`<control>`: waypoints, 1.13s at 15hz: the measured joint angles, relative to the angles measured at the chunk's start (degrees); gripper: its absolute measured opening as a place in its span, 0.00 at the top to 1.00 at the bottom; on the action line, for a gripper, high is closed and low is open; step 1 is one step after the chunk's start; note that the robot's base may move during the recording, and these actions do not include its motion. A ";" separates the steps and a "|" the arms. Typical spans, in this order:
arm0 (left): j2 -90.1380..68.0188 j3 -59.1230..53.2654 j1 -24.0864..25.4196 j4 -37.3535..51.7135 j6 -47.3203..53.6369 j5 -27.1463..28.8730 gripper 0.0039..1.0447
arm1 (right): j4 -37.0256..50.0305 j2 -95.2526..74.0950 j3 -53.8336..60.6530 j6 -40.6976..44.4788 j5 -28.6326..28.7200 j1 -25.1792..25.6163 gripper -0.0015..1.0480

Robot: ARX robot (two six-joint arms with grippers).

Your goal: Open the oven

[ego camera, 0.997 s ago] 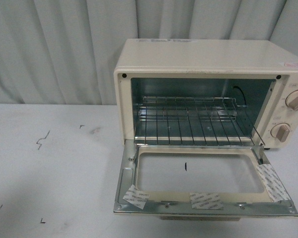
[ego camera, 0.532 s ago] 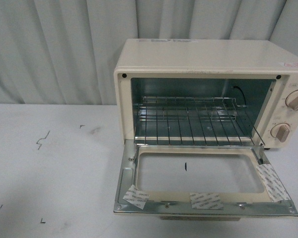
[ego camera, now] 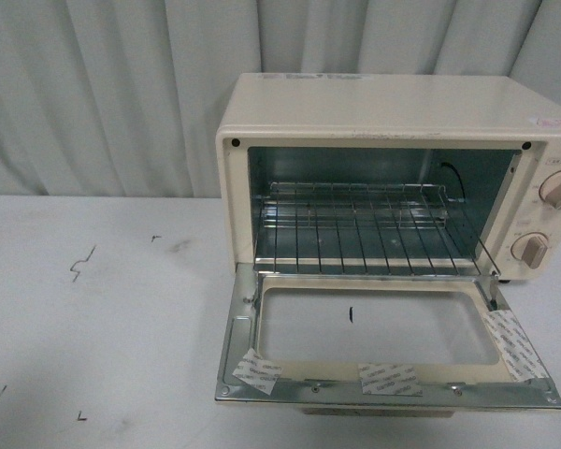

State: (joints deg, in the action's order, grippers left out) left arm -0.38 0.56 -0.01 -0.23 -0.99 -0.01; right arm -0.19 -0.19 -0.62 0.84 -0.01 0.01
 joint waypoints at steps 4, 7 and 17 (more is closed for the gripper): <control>0.00 0.00 0.00 0.02 0.00 0.02 0.70 | -0.02 -0.02 0.00 0.00 0.00 0.00 0.06; 0.00 0.00 0.00 0.02 0.00 0.02 0.33 | -0.02 -0.02 0.00 0.00 0.00 0.00 0.06; 0.00 0.00 0.00 0.04 0.02 0.04 0.06 | -0.02 -0.02 0.00 0.00 0.00 0.00 0.06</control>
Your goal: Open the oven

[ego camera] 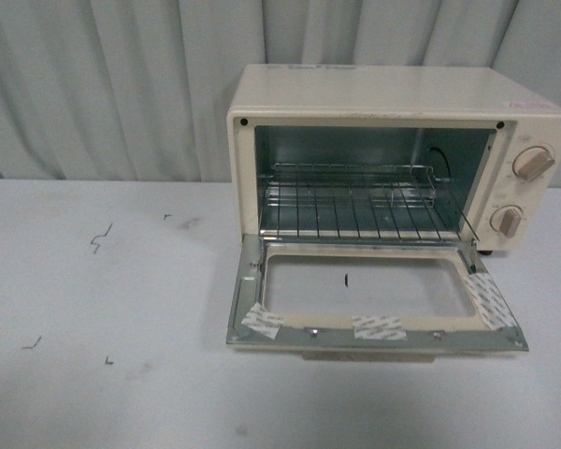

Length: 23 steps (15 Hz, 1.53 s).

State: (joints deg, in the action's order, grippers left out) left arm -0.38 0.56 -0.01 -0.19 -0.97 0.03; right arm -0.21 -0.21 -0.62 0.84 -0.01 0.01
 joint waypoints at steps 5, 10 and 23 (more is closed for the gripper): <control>0.00 0.00 0.00 0.15 0.00 0.02 0.06 | 0.24 0.07 0.00 0.00 0.02 0.00 0.06; 0.00 0.00 0.00 -0.09 0.00 -0.02 0.06 | -0.04 0.00 0.00 0.00 0.02 0.00 0.06; 0.00 0.00 0.00 0.09 0.00 -0.02 0.06 | 0.00 0.07 0.00 0.00 0.00 0.00 0.06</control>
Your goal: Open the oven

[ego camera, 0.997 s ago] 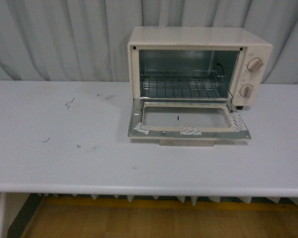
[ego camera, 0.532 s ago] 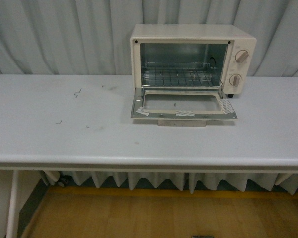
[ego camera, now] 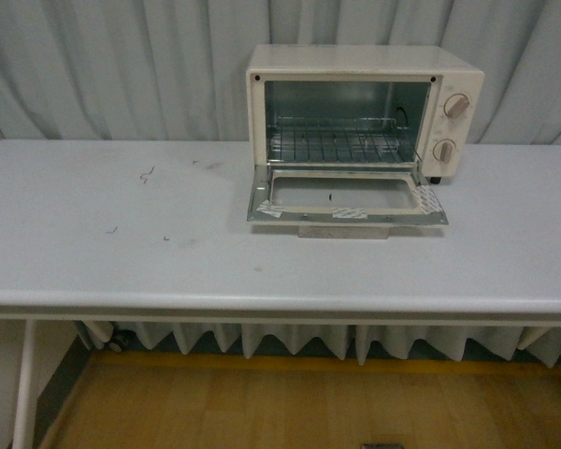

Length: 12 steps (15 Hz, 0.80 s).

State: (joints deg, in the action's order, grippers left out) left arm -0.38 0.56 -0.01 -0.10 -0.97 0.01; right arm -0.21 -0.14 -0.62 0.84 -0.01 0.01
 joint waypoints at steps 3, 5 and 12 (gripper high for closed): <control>0.00 0.00 0.00 0.00 0.00 0.00 0.06 | 0.00 0.00 0.00 0.00 0.00 0.00 0.06; 0.00 0.00 0.00 0.00 0.00 0.00 0.06 | 0.00 0.00 0.00 0.00 0.00 0.00 0.06; 0.00 0.00 0.00 -0.07 -0.02 0.02 0.06 | 0.07 0.00 0.00 0.00 -0.02 0.00 0.06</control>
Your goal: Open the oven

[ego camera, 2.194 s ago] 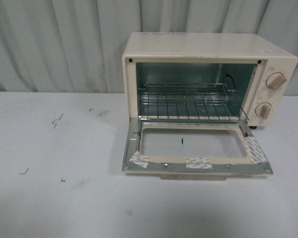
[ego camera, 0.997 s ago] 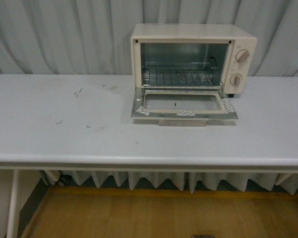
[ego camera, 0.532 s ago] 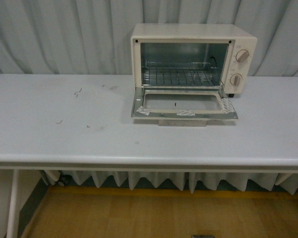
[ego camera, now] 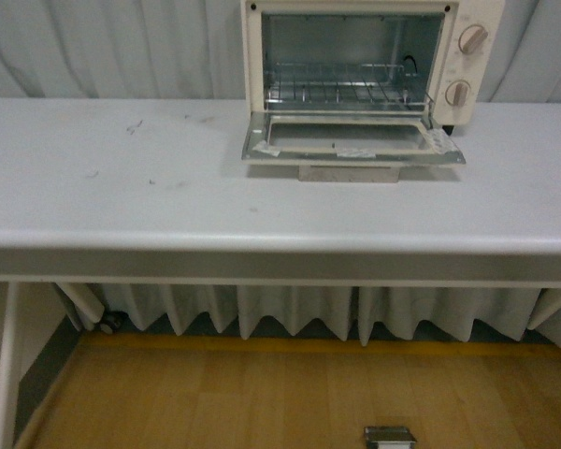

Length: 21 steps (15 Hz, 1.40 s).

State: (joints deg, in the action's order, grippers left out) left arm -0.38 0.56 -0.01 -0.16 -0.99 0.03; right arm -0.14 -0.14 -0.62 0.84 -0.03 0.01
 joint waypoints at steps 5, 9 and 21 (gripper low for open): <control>0.00 0.00 0.00 -0.07 0.04 -0.02 0.06 | -0.02 -0.02 0.00 0.00 0.07 0.00 0.06; 0.00 0.00 0.00 -0.07 0.04 -0.04 0.06 | 0.02 0.00 0.00 0.00 0.02 0.00 0.06; 0.00 0.00 0.00 -0.13 0.04 -0.02 0.06 | -0.15 -0.04 0.00 0.00 0.04 0.00 0.06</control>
State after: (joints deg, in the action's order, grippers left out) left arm -0.38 0.56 -0.01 -0.30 -0.95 0.01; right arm -0.30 -0.19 -0.62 0.84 0.01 0.01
